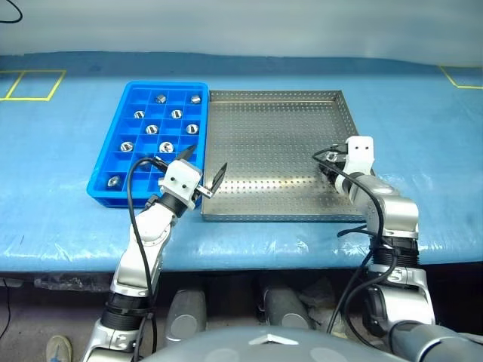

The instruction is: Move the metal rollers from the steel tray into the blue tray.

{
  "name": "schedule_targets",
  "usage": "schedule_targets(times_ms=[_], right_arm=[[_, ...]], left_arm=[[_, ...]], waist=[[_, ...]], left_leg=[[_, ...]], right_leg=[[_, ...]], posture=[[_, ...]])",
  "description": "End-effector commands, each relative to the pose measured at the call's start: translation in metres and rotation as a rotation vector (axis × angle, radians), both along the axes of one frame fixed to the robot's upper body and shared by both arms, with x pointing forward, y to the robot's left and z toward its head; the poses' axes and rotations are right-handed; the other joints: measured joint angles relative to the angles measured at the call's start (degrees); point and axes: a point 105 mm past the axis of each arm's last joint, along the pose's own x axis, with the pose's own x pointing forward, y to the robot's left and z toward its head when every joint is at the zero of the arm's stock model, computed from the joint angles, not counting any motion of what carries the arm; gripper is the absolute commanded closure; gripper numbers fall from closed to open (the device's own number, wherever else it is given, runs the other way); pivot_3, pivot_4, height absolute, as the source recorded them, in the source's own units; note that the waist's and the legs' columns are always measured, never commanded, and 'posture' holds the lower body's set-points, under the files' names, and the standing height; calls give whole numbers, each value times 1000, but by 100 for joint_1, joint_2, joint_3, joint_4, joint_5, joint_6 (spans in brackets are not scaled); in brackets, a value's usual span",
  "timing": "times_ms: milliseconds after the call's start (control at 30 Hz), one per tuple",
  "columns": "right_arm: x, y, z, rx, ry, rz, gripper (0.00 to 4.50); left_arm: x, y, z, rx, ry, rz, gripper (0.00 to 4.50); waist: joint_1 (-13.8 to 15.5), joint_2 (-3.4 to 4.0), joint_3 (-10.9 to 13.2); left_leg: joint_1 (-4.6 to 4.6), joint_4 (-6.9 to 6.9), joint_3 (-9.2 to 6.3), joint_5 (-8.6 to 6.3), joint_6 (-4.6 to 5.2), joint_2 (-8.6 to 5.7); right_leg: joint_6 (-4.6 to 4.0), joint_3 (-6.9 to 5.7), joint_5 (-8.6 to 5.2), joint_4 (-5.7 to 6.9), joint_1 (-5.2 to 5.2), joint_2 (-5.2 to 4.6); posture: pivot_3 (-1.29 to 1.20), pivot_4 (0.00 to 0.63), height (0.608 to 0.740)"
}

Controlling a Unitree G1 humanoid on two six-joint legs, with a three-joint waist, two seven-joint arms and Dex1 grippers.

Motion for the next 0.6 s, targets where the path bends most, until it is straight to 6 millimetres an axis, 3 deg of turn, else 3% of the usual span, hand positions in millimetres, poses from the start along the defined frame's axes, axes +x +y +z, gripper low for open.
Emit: schedule_targets(times_ms=[33, 367, 600], right_arm=[[4, 14, 33, 10, -172, 65, 3321], [8, 34, 47, -25, -246, 129, 3321], [21, 29, 59, -113, -291, 43, 1116]], left_arm=[[-3, -1, 12, -15, -49, -2, 265], [-5, 4, 11, -10, -48, 24, 265], [-6, 4, 9, -9, -41, 26, 265]], waist=[[-1, 0, 0], [16, 0, 0], [44, 0, 0]], left_leg=[[0, 0, 0, 0, 0, 0], [-1, 0, 1, 0, 0, 0], [-1, 0, 1, 0, 0, -1]], right_leg=[[0, 0, 0, -1, 0, -1], [1, 1, 0, -1, -1, -1], [-1, 1, -1, -2, -1, -1]], posture=[[87, 150, 740], [121, 150, 740], [129, 150, 740]])
